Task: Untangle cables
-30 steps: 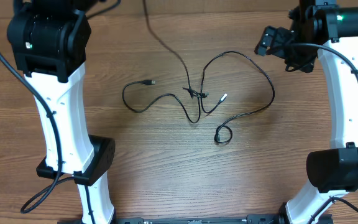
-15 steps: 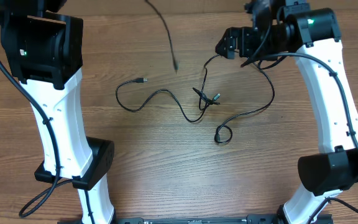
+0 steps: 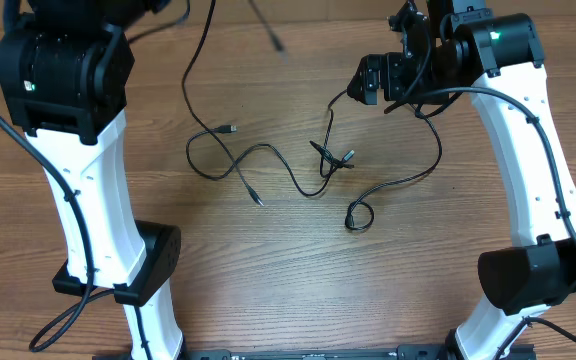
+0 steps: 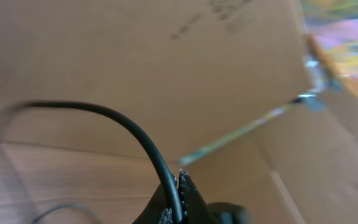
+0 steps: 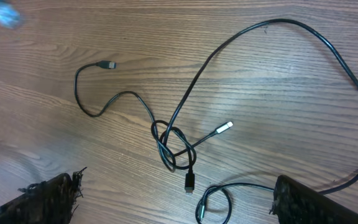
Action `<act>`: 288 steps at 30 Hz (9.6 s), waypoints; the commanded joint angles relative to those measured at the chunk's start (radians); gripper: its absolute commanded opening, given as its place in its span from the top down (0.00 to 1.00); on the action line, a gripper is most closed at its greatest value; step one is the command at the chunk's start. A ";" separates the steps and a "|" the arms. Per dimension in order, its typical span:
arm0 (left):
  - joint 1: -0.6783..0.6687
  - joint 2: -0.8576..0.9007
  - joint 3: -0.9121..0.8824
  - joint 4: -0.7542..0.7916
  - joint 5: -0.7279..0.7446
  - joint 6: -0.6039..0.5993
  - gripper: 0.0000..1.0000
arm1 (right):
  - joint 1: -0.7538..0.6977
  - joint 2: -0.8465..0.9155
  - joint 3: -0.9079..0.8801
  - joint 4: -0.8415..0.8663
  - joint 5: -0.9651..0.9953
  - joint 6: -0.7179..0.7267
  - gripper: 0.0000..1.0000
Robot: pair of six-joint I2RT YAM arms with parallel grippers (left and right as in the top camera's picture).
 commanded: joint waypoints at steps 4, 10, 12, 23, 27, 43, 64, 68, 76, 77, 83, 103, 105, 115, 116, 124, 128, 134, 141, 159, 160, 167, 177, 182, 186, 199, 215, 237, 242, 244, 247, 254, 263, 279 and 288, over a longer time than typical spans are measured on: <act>0.005 -0.014 0.007 -0.118 -0.154 0.226 0.96 | -0.004 -0.018 0.007 0.011 0.009 -0.003 0.00; 0.033 -0.014 0.005 -0.263 -0.424 0.360 0.96 | -0.004 -0.018 0.007 -0.006 0.010 -0.005 0.00; 0.067 -0.014 0.005 -0.266 -0.428 0.391 0.96 | -0.004 -0.018 0.007 -0.002 0.010 -0.005 0.00; 0.266 0.036 0.003 -0.086 -0.428 0.229 0.96 | -0.004 -0.018 0.007 0.005 0.009 -0.004 0.00; 0.297 0.102 0.003 0.063 -0.529 0.105 0.96 | -0.003 -0.018 0.007 0.003 0.009 -0.004 0.00; 0.497 0.314 0.003 0.097 -0.241 0.054 0.96 | -0.003 -0.018 -0.027 0.003 0.009 -0.004 0.00; 0.686 0.562 -0.017 -0.217 -0.150 0.594 0.76 | -0.003 -0.018 -0.169 0.061 -0.036 -0.004 0.00; 0.697 0.562 -0.017 -0.183 -0.207 0.591 0.01 | -0.003 -0.018 -0.169 0.058 -0.036 -0.004 0.00; 0.706 0.556 0.026 -0.152 -0.224 0.577 0.00 | -0.003 -0.018 -0.169 0.055 -0.036 -0.004 0.00; 0.705 0.539 0.031 -0.141 -0.271 0.550 0.01 | -0.003 -0.018 -0.169 0.053 -0.037 -0.004 0.00; 0.703 0.438 0.031 -0.055 -0.419 0.540 0.01 | -0.003 -0.018 -0.169 0.042 -0.037 -0.004 0.00; 0.684 0.435 -0.137 -0.537 -0.397 0.529 0.00 | -0.001 -0.018 -0.169 0.050 -0.066 -0.005 0.00; 0.684 0.435 -0.151 -0.537 -0.460 0.502 0.00 | -0.001 -0.018 -0.169 0.050 -0.066 -0.006 0.00; 0.682 0.257 -0.217 -0.537 -0.333 0.593 0.00 | -0.001 -0.018 -0.169 0.052 -0.065 -0.012 0.00; 0.682 0.206 -0.265 -0.538 -0.315 0.593 0.00 | -0.001 -0.018 -0.169 0.052 -0.066 -0.012 0.00; 0.686 -0.148 -0.800 -0.537 -0.499 0.497 0.01 | -0.001 -0.018 -0.170 0.081 -0.066 -0.012 0.00; 0.695 -0.205 -0.971 -0.470 -0.659 0.427 0.00 | -0.001 -0.018 -0.170 0.081 -0.066 -0.027 0.00; 0.705 -0.178 -1.088 -0.342 -0.649 0.528 0.01 | -0.001 -0.018 -0.170 0.076 -0.066 -0.027 0.00; 0.743 -0.128 -1.204 -0.207 -0.639 0.698 0.02 | -0.001 -0.018 -0.170 0.066 -0.066 -0.027 0.00; 0.806 0.077 -1.221 0.112 -0.597 0.750 0.96 | -0.001 -0.018 -0.170 0.069 -0.066 -0.027 0.00; 0.799 0.075 -1.210 0.145 -0.598 0.750 0.96 | -0.001 -0.018 -0.170 0.069 -0.066 -0.027 0.00; 0.723 0.075 -1.013 0.351 -0.597 0.699 0.96 | -0.001 -0.018 -0.170 0.054 -0.066 -0.026 0.00; 0.637 0.075 -0.790 0.545 -0.594 0.596 0.96 | -0.001 -0.018 -0.170 0.043 -0.066 -0.026 0.00; 0.643 0.095 -0.789 0.537 -0.518 0.586 0.95 | -0.001 -0.018 -0.170 0.041 -0.066 -0.026 0.00; 0.666 0.161 -0.789 0.455 -0.549 0.637 0.95 | -0.001 -0.018 -0.181 0.042 -0.066 -0.026 0.00; 0.759 0.295 -0.789 0.175 -0.673 0.642 0.00 | -0.001 -0.018 -0.241 0.070 -0.067 -0.026 0.00; 0.682 0.023 -0.605 0.039 -0.180 0.579 0.01 | -0.001 -0.018 -0.241 0.078 -0.082 -0.026 0.00; 0.621 0.100 -1.296 -0.237 -0.678 0.435 0.81 | -0.001 -0.018 -0.241 0.076 -0.081 -0.026 0.00; 0.700 0.100 -1.413 -0.141 -0.677 0.434 0.96 | -0.001 -0.018 -0.241 0.086 -0.082 -0.026 0.00; 0.729 0.100 -1.455 -0.105 -0.677 0.435 0.96 | -0.001 -0.018 -0.241 0.085 -0.082 -0.026 0.00; 0.763 0.100 -1.487 -0.064 -0.681 0.435 0.96 | -0.001 -0.018 -0.241 0.085 -0.082 -0.026 0.00; 0.781 0.100 -1.521 0.050 -0.675 0.360 0.96 | -0.001 -0.018 -0.241 0.095 -0.082 -0.026 0.00; 0.781 0.100 -1.529 0.227 -0.558 0.330 0.96 | -0.001 -0.018 -0.241 0.085 -0.081 -0.026 0.00; 0.710 0.216 -1.539 0.554 -0.363 0.119 0.96 | -0.001 -0.018 -0.241 0.077 -0.082 -0.003 0.00; 0.643 0.231 -1.527 0.823 -0.329 0.094 0.96 | -0.001 -0.018 -0.241 0.058 -0.081 -0.003 0.00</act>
